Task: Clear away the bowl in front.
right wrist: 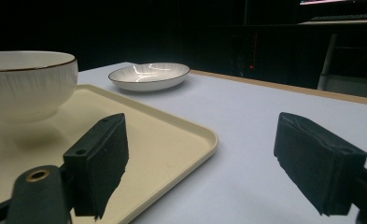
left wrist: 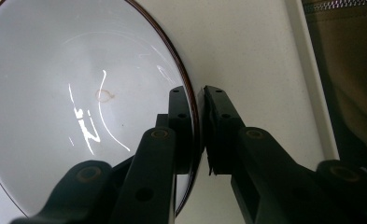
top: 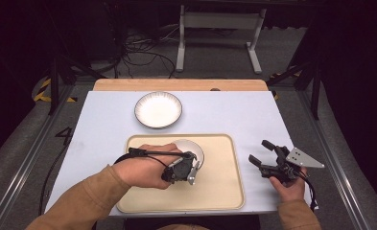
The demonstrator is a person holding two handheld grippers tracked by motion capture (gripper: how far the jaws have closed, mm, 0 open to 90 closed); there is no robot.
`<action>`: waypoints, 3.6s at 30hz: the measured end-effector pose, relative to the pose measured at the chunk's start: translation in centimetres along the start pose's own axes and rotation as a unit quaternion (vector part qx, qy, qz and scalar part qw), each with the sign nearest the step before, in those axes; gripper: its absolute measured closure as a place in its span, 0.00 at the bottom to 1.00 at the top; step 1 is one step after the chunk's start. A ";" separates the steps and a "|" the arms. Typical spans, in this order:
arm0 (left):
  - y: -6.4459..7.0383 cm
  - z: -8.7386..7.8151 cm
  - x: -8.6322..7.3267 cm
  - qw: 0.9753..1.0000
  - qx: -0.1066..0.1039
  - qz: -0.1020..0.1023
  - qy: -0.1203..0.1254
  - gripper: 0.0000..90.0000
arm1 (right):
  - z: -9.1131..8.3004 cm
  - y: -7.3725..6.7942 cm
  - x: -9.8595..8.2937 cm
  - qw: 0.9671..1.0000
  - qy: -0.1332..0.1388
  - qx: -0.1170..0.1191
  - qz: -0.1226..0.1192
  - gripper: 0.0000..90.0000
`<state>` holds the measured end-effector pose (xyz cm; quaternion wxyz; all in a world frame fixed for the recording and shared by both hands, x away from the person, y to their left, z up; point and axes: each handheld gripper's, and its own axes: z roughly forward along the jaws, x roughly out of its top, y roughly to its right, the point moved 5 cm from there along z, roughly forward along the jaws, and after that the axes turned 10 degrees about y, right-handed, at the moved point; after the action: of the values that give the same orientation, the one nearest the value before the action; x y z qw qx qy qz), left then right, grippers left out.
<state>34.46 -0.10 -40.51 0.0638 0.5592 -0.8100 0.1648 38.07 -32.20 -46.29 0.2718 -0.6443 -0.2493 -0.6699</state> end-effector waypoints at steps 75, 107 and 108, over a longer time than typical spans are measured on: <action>0.0 2.2 -1.8 0.994 -0.060 -0.091 0.020 0.69 | 0.0 0.0 0.0 1.000 -0.001 0.001 -0.001 0.21; 1.8 -3.9 -6.4 0.945 0.077 -0.233 0.215 0.51 | -0.1 0.2 0.0 1.000 0.004 0.011 0.015 0.20; 1.9 -4.0 -6.7 0.943 0.081 -0.235 0.223 0.51 | -0.1 0.2 0.0 1.000 0.004 0.011 0.015 0.20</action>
<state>34.84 7.77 -39.03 0.2341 0.6862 -0.6044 0.3304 38.17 -32.40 -46.27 0.2895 -0.6421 -0.2457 -0.6660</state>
